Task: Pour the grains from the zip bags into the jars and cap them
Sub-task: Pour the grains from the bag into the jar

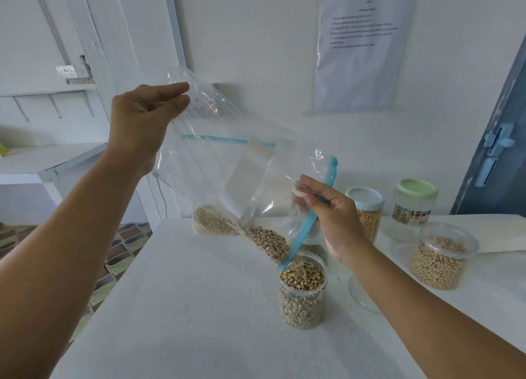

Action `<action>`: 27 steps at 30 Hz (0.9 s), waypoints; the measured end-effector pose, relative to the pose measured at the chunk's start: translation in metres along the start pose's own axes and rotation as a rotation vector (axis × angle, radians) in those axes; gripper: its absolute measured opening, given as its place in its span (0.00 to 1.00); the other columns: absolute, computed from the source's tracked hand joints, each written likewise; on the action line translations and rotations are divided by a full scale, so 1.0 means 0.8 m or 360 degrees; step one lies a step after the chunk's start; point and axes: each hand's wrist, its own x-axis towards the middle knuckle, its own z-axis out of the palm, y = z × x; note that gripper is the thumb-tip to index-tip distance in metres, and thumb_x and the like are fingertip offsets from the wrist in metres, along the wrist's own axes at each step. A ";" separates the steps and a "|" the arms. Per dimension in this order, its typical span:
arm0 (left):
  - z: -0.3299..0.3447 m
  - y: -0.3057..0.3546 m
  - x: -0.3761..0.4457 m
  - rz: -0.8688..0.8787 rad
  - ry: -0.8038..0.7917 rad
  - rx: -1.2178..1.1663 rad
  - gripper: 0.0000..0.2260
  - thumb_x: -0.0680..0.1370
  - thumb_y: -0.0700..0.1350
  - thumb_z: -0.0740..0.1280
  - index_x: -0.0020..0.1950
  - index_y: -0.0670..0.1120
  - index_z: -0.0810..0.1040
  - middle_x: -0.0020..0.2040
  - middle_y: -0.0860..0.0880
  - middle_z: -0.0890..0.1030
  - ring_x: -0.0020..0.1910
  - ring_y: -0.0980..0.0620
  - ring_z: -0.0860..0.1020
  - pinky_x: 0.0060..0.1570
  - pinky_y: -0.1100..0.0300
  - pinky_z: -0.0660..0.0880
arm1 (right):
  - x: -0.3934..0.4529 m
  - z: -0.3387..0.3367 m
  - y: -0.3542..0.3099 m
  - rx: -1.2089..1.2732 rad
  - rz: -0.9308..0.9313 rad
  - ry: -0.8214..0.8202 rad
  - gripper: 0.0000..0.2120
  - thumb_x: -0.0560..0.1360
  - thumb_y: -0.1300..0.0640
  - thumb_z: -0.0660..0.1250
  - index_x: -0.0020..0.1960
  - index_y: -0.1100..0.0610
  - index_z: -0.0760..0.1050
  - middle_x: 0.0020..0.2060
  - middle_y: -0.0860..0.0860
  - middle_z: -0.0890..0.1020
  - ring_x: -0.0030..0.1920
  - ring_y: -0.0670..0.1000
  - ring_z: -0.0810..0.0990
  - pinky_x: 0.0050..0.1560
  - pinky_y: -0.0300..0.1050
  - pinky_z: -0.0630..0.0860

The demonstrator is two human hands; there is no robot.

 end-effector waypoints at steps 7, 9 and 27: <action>0.002 -0.001 0.000 -0.0008 -0.0017 0.0001 0.10 0.76 0.41 0.78 0.54 0.54 0.88 0.49 0.54 0.88 0.52 0.55 0.84 0.60 0.59 0.78 | -0.002 -0.002 0.002 -0.0069 0.0023 -0.0025 0.16 0.80 0.66 0.69 0.65 0.54 0.82 0.59 0.52 0.85 0.57 0.54 0.85 0.55 0.43 0.82; 0.005 -0.001 -0.001 -0.0001 -0.0021 -0.0003 0.10 0.76 0.41 0.78 0.55 0.52 0.88 0.49 0.54 0.88 0.52 0.56 0.84 0.59 0.61 0.78 | -0.005 -0.005 0.001 -0.0216 0.0016 -0.0079 0.23 0.74 0.61 0.76 0.68 0.52 0.80 0.59 0.48 0.85 0.57 0.48 0.84 0.54 0.41 0.82; 0.016 0.000 -0.002 -0.0003 -0.0019 0.0010 0.12 0.76 0.39 0.77 0.59 0.45 0.86 0.45 0.58 0.87 0.46 0.61 0.82 0.56 0.66 0.76 | -0.008 -0.012 0.006 -0.0756 -0.0134 -0.0174 0.29 0.81 0.64 0.68 0.78 0.44 0.68 0.63 0.41 0.81 0.59 0.46 0.84 0.67 0.54 0.79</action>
